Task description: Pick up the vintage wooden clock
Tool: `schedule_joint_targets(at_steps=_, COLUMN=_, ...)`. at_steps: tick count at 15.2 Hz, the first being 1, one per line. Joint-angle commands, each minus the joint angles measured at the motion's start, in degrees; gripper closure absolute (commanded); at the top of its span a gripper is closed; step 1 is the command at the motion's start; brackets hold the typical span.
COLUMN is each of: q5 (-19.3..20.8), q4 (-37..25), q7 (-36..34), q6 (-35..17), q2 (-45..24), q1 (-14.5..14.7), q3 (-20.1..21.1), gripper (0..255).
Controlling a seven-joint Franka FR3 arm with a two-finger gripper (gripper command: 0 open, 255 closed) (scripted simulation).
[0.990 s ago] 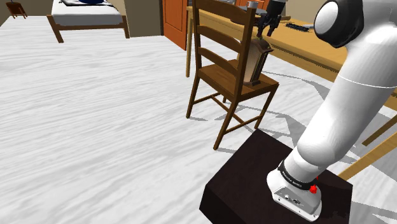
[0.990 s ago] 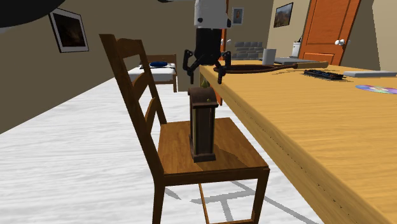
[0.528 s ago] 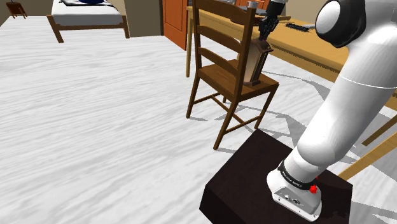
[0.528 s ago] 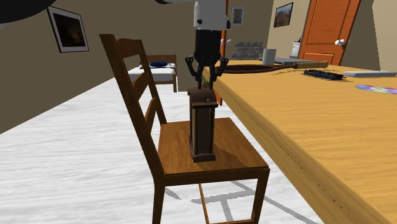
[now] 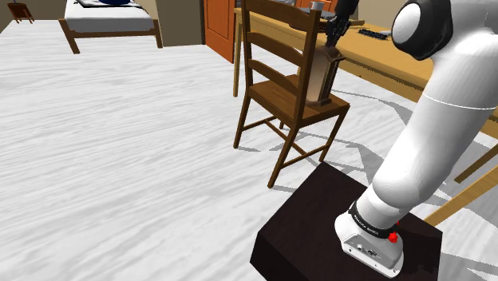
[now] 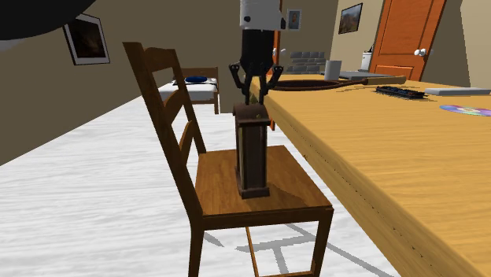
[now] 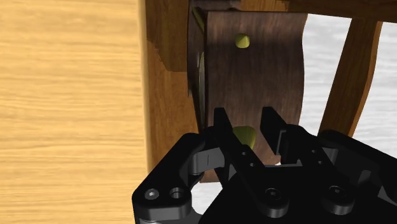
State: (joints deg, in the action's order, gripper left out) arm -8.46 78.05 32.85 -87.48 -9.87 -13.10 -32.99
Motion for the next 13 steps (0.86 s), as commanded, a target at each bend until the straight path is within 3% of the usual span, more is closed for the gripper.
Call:
schedule_joint_targets(at_steps=1, q5=-0.4, q4=-2.4, q7=0.1, q6=1.8, q2=-0.5, q1=-0.4, q3=-0.1, gripper=255)
schedule_joint_targets(at_steps=11, q5=-4.2, q4=-18.5, q7=1.0, q6=12.7, q2=-6.6, q1=-4.2, q3=-0.6, gripper=255)
schedule_joint_targets(at_steps=13, q5=-4.3, q4=-18.8, q7=1.0, q6=12.9, q2=-6.7, q1=-4.3, q3=-0.6, gripper=255)
